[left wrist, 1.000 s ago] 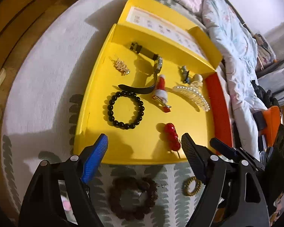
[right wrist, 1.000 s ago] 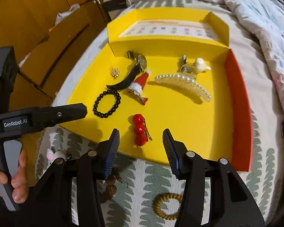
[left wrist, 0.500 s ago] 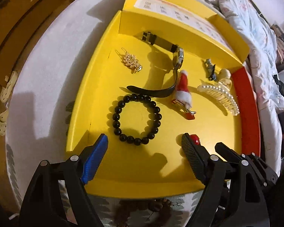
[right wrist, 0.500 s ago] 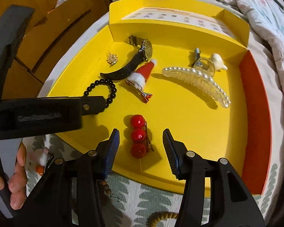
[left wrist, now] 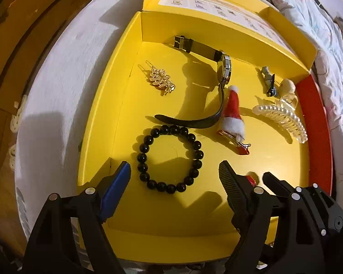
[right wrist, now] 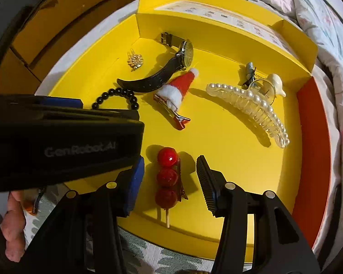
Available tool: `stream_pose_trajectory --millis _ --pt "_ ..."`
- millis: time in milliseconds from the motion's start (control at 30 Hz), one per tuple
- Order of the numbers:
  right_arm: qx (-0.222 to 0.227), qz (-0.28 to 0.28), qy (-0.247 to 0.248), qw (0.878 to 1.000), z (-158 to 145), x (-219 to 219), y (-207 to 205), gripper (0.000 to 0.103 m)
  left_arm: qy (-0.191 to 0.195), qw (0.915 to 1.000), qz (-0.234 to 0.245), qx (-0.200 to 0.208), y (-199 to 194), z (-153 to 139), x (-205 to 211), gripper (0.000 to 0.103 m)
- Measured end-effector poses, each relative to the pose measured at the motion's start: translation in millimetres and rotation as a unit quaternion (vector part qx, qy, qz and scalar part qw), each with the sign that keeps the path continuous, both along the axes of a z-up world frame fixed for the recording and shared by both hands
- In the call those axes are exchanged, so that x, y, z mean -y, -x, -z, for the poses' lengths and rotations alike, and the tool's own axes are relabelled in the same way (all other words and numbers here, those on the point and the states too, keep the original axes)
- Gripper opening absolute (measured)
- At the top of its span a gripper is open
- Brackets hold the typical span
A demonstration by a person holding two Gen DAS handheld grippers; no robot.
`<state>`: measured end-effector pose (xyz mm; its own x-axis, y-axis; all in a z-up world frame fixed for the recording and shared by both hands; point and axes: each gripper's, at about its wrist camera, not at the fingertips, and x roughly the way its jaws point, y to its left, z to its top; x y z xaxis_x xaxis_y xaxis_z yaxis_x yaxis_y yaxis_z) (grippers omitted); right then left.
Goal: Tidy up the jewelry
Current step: 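Move left tool into box toward black bead bracelet while right approaches red cherry clip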
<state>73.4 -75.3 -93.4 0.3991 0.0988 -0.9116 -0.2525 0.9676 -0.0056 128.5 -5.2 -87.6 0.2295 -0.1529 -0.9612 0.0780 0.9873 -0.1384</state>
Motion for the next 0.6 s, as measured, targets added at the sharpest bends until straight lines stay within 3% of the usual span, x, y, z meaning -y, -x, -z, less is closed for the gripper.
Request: stream_pose_trajectory --millis 233,467,600 --pt "-0.010 0.002 -0.010 1.000 3 7 -4 0.051 -0.001 0.9997 0.023 0.001 -8 3 10 0.078" --pt "-0.015 0.001 -0.014 1.000 3 9 -7 0.051 -0.040 0.9984 0.038 0.013 -17 9 24 0.078" --pt "-0.013 0.007 -0.019 1.000 4 11 -7 0.050 -0.067 0.9965 0.047 0.019 -16 14 31 0.073"
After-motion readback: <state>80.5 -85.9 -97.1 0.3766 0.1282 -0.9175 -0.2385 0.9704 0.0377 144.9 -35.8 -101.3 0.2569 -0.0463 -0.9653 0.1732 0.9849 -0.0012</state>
